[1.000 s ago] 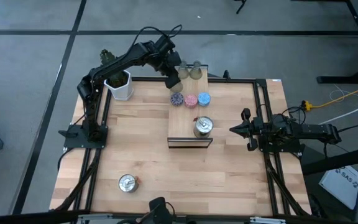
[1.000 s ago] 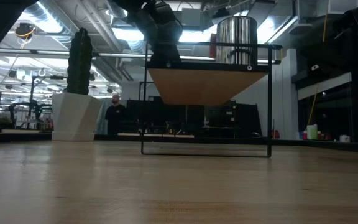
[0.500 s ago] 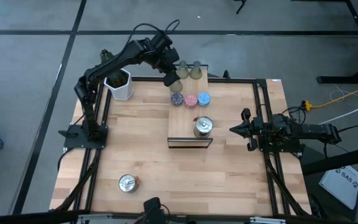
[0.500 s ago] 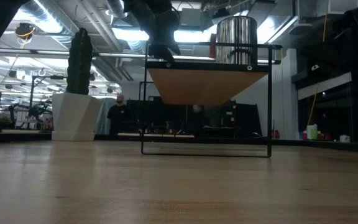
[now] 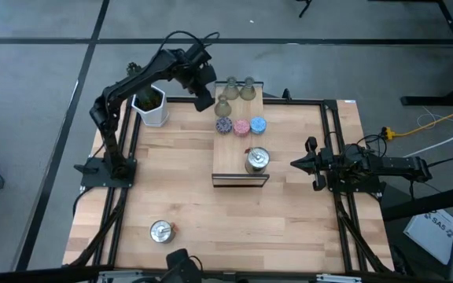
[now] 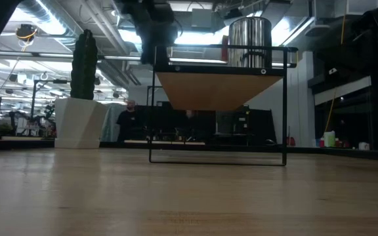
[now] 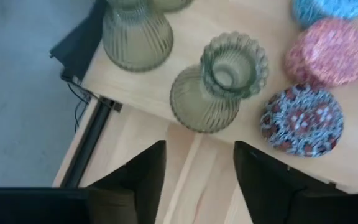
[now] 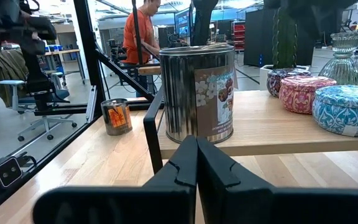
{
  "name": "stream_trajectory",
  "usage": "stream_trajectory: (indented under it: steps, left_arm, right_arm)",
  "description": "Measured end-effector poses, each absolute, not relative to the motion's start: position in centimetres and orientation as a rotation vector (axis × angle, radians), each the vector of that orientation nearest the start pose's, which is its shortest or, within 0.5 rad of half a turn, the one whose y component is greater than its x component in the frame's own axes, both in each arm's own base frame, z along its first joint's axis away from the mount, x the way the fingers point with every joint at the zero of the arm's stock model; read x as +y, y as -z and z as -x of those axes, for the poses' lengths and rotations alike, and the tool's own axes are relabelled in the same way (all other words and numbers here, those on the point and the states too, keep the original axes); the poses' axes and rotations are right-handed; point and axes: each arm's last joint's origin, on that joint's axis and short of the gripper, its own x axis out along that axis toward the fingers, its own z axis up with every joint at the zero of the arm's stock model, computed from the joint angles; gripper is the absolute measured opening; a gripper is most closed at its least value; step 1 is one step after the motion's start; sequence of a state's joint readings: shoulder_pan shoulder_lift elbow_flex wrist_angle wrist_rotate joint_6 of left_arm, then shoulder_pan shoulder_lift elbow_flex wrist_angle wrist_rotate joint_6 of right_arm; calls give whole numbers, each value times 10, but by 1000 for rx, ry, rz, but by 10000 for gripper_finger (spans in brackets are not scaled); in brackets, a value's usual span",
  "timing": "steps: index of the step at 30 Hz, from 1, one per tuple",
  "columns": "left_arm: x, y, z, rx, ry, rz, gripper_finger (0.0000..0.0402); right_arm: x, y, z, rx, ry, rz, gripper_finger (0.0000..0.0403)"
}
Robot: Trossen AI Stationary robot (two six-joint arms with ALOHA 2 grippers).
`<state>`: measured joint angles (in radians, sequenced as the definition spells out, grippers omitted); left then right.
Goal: Pick & Place candle stick holders
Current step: Put the transparent candle holder on the shelf
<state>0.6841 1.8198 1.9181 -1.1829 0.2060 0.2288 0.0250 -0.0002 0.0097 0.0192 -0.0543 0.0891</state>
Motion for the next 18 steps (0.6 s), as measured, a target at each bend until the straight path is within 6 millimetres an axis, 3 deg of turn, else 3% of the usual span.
stream_trajectory:
  steps: [9, 18]
  left_arm:
    - [227, -327, -297, 1029, -232, 284, 126]
    - [225, -310, -305, 1012, -221, 253, 76]
  right_arm:
    - [4, -169, -97, -25, -81, -89, 5]
    - [4, -169, -97, -25, -81, -89, 5]
